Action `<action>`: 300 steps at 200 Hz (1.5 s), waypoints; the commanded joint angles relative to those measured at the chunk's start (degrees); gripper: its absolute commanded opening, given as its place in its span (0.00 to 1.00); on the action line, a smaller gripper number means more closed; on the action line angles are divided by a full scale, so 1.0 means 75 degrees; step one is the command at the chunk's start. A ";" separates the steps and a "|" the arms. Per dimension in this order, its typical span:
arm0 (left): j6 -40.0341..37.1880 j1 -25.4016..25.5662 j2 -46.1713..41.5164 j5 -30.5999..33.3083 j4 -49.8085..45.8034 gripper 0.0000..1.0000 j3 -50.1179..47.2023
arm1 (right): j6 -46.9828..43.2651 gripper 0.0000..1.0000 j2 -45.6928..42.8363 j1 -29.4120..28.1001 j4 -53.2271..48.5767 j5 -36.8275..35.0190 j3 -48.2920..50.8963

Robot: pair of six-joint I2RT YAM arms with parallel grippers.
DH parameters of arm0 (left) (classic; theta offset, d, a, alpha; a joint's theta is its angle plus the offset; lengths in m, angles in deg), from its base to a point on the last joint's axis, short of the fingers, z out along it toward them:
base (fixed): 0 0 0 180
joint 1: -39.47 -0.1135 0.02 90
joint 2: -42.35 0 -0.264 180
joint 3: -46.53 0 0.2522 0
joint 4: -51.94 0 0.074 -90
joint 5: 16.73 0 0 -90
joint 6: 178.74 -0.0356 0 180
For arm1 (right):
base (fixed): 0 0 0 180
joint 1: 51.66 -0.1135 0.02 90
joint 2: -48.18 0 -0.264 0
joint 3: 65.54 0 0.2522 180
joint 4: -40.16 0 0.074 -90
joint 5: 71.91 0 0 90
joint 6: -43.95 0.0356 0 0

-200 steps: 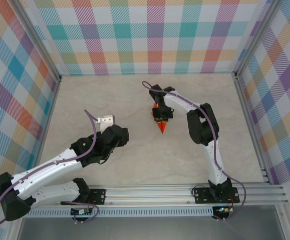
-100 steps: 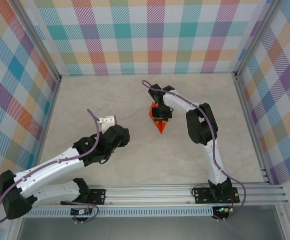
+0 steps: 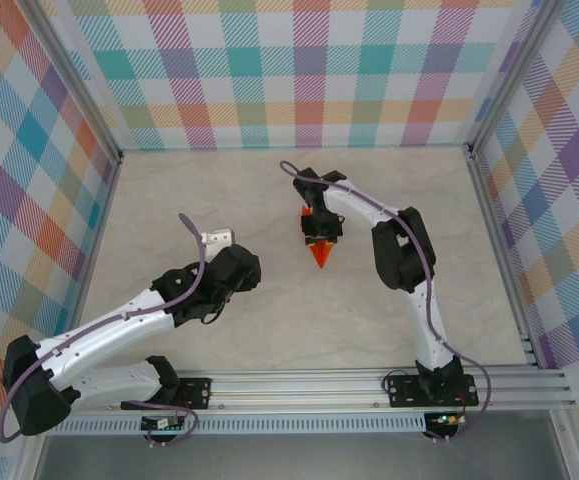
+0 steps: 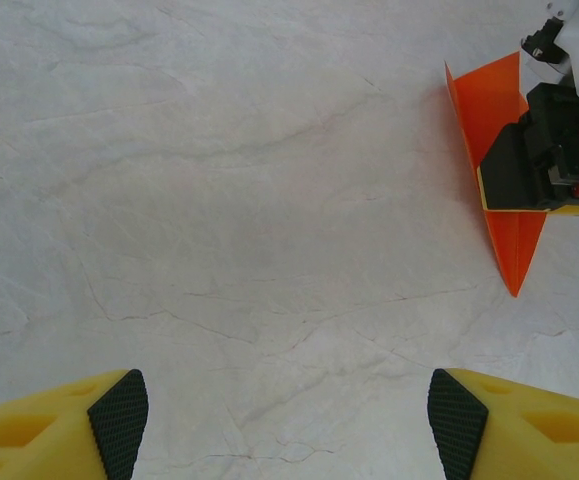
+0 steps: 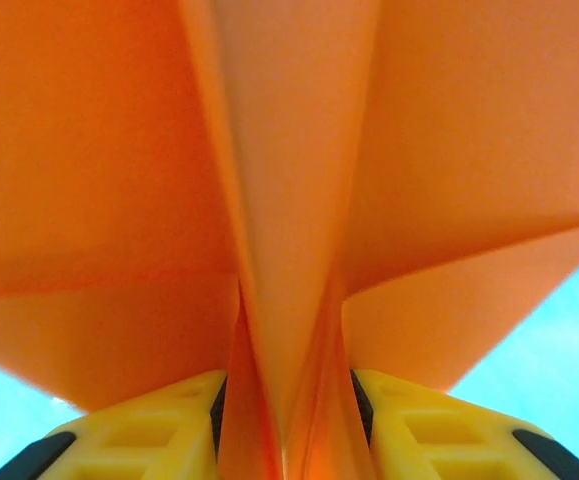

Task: Fold a paper plane with a square sheet of paper (fold left side to right side)
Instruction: Place the paper plane at the center of the table, then reset both arms

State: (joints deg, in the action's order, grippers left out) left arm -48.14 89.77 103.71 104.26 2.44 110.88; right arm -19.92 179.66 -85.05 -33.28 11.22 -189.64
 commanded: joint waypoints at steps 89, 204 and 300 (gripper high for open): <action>-0.1168 -0.3254 -0.0611 -0.0800 0.0950 0.83 -0.0081 | -0.0850 0.90 -0.4293 -0.0064 0.1140 -0.0881 0.2539; -0.4838 -0.3985 -0.0003 0.1478 0.6258 0.84 -0.2747 | -0.2388 1.00 -1.0159 0.2759 0.8544 -0.1714 1.0915; -0.5532 -0.4931 0.2384 -0.0253 1.0007 0.97 -0.3727 | -0.3605 1.00 -0.7120 0.3666 1.2559 0.0023 1.1439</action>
State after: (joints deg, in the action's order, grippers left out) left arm -86.76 54.89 119.95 107.01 66.08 84.17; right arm -42.32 122.88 -57.71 47.42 6.24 -101.49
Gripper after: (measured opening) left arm 0.943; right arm 0.997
